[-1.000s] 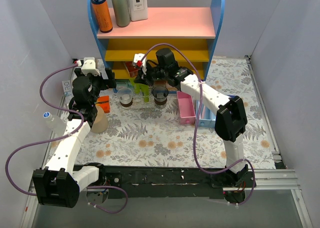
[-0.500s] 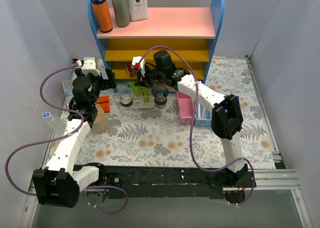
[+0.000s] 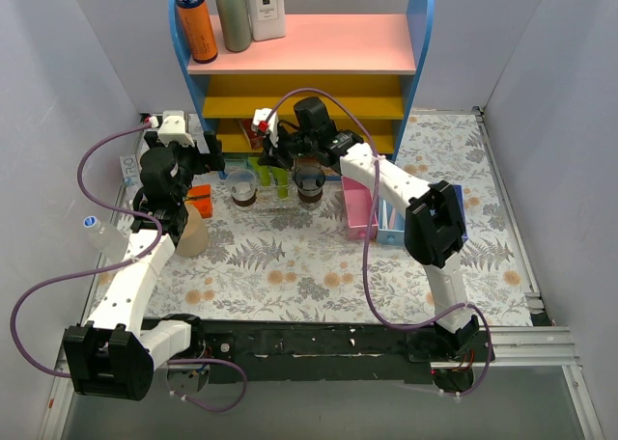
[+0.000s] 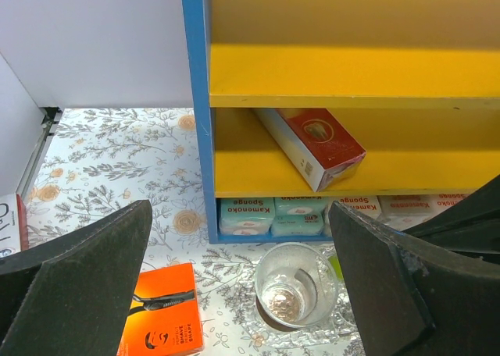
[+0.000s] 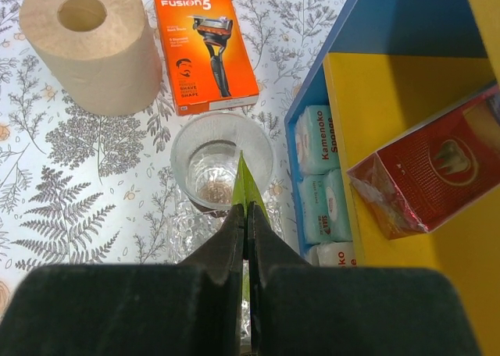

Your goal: Prepare toiletry sets of a toothbrush and toothpaste on the tray

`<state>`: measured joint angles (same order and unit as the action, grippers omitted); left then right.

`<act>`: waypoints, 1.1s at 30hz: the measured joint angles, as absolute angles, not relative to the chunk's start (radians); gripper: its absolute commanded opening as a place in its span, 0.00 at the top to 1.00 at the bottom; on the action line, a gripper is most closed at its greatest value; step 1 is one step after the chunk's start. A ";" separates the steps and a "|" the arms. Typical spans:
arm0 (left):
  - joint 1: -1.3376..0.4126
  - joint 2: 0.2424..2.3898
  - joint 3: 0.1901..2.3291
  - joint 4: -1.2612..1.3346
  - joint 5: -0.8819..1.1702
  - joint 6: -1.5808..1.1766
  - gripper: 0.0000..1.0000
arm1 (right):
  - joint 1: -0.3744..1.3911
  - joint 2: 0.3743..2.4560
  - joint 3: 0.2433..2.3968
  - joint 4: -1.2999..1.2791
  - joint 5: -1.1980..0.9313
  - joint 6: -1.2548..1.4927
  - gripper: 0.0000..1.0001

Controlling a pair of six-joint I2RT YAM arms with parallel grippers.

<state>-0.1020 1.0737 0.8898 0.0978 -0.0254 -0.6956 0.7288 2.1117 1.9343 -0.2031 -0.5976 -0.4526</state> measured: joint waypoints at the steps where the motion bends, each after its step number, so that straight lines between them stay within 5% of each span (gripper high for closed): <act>1: -0.102 1.074 0.890 0.098 -0.025 -0.696 0.02 | 0.729 2.118 1.938 -0.202 -0.598 -0.453 0.99; 33: -0.102 1.093 0.890 0.097 -0.015 -0.696 0.02 | 0.699 2.213 1.954 -0.176 -0.617 -0.418 0.99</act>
<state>-0.1024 1.0935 0.8898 0.0975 -0.0147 -0.6956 0.6994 2.2127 1.9545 -0.1757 -0.6170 -0.4175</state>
